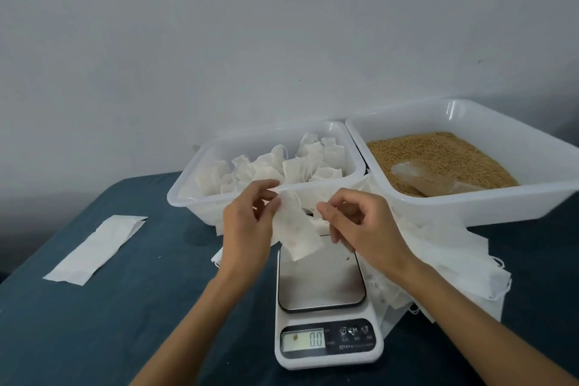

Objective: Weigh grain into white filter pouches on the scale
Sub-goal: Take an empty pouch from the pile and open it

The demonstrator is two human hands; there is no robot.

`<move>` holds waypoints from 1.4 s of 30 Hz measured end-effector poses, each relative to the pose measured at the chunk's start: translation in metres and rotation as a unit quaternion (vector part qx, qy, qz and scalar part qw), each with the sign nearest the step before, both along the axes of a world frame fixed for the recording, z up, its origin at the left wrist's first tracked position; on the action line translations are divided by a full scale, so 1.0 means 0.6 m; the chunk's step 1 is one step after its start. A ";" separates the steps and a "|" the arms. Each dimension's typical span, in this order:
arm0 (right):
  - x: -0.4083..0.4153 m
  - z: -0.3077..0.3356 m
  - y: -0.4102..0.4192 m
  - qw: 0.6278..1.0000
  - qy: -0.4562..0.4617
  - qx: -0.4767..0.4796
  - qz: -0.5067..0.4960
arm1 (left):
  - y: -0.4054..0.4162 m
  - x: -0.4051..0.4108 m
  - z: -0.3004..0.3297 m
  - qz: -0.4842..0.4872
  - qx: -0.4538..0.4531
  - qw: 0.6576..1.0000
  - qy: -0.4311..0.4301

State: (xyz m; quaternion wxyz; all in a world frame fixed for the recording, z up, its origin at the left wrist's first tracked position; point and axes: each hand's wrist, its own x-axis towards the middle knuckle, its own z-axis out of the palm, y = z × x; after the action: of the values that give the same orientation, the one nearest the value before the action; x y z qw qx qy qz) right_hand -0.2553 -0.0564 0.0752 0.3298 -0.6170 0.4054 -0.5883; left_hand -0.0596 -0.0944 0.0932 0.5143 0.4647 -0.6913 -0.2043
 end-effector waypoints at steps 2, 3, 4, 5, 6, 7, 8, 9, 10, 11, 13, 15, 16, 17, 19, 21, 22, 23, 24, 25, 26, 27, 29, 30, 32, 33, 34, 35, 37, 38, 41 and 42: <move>0.005 -0.001 0.006 1.000 -0.006 -0.019 -0.004 | -0.006 -0.021 -0.004 -0.010 0.029 0.997 0.067; 0.006 -0.002 0.008 1.000 -0.003 -0.028 -0.006 | -0.011 -0.030 -0.004 -0.016 0.044 0.994 0.095; 0.007 -0.004 0.007 0.999 0.004 -0.032 -0.009 | -0.014 -0.039 -0.005 -0.024 0.058 0.991 0.118; 0.007 -0.006 0.005 0.999 0.012 -0.029 -0.017 | -0.016 -0.048 -0.007 -0.033 0.069 0.988 0.137; 0.006 -0.008 0.001 0.999 0.023 -0.019 -0.030 | -0.015 -0.057 -0.011 -0.041 0.078 0.985 0.151; 0.004 -0.011 -0.003 0.998 0.036 -0.007 -0.044 | -0.013 -0.065 -0.015 -0.045 0.084 0.982 0.161; 0.002 -0.014 -0.007 0.997 0.046 0.004 -0.056 | -0.010 -0.072 -0.020 -0.049 0.091 0.980 0.170; -0.001 -0.016 -0.012 0.997 0.050 0.014 -0.063 | -0.007 -0.076 -0.026 -0.055 0.098 0.977 0.183; -0.003 -0.018 -0.015 0.997 0.045 0.022 -0.062 | -0.005 -0.079 -0.031 -0.066 0.109 0.971 0.204; -0.005 -0.020 -0.019 0.997 0.034 0.029 -0.058 | -0.003 -0.080 -0.035 -0.081 0.120 0.963 0.228; -0.008 -0.021 -0.023 0.998 0.017 0.039 -0.038 | -0.001 -0.078 -0.040 -0.111 0.136 0.947 0.269; -0.008 -0.024 -0.024 0.999 0.010 0.037 -0.010 | 0.002 -0.076 -0.045 -0.130 0.134 0.942 0.281; -0.006 -0.025 -0.024 0.999 0.009 0.034 -0.005 | 0.004 -0.076 -0.047 -0.137 0.134 0.940 0.281; -0.005 -0.027 -0.025 0.999 0.006 0.031 -0.009 | 0.005 -0.076 -0.048 -0.145 0.138 0.938 0.282; -0.007 -0.029 -0.027 0.999 0.004 0.020 -0.048 | 0.008 -0.077 -0.050 -0.172 0.152 0.931 0.284; -0.014 -0.029 -0.029 0.996 0.012 0.004 -0.094 | 0.010 -0.080 -0.050 -0.197 0.164 0.924 0.284; -0.016 -0.028 -0.030 0.995 0.010 0.000 -0.103 | 0.012 -0.082 -0.050 -0.201 0.166 0.923 0.282; -0.018 -0.026 -0.029 0.994 0.003 -0.002 -0.105 | 0.013 -0.084 -0.050 -0.200 0.167 0.925 0.278; -0.018 -0.024 -0.028 0.994 -0.004 -0.004 -0.106 | 0.014 -0.086 -0.051 -0.197 0.167 0.926 0.276; -0.016 -0.024 -0.027 0.994 -0.003 -0.008 -0.109 | 0.014 -0.088 -0.052 -0.192 0.167 0.927 0.276; -0.014 -0.025 -0.027 0.993 0.009 -0.012 -0.116 | 0.014 -0.089 -0.054 -0.187 0.167 0.927 0.278; -0.013 -0.026 -0.026 0.992 0.029 -0.016 -0.124 | 0.012 -0.088 -0.056 -0.182 0.166 0.929 0.277; -0.010 -0.027 -0.024 0.990 0.059 -0.022 -0.128 | 0.008 -0.086 -0.058 -0.177 0.166 0.932 0.270; -0.010 -0.027 -0.023 0.991 0.061 -0.019 -0.121 | 0.006 -0.085 -0.060 -0.176 0.168 0.932 0.267; -0.009 -0.024 -0.021 0.993 0.069 -0.006 -0.095 | 0.003 -0.084 -0.062 -0.178 0.179 0.929 0.270; -0.008 -0.023 -0.020 0.994 0.074 0.002 -0.079 | 0.002 -0.084 -0.063 -0.180 0.186 0.926 0.275; -0.007 -0.022 -0.020 0.995 0.075 0.013 -0.063 | 0.001 -0.084 -0.065 -0.184 0.192 0.922 0.281; -0.006 -0.023 -0.021 0.996 0.071 0.024 -0.048 | -0.001 -0.084 -0.067 -0.186 0.196 0.919 0.287; -0.007 -0.022 -0.022 0.997 0.062 0.037 -0.036 | -0.004 -0.084 -0.069 -0.188 0.199 0.916 0.292; -0.009 -0.021 -0.023 0.997 0.056 0.039 -0.035 | -0.005 -0.083 -0.069 -0.188 0.199 0.917 0.291; -0.011 -0.019 -0.024 0.997 0.039 0.042 -0.044 | -0.006 -0.083 -0.066 -0.197 0.204 0.912 0.297; -0.011 -0.019 -0.025 0.997 0.039 0.042 -0.046 | -0.005 -0.083 -0.065 -0.203 0.209 0.908 0.302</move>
State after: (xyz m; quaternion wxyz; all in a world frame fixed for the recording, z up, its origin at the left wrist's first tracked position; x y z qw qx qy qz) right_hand -0.2618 -0.0712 0.0636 0.3122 -0.6054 0.4705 -0.5610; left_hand -0.1094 -0.0974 0.0541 0.5368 0.3277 -0.5235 -0.5748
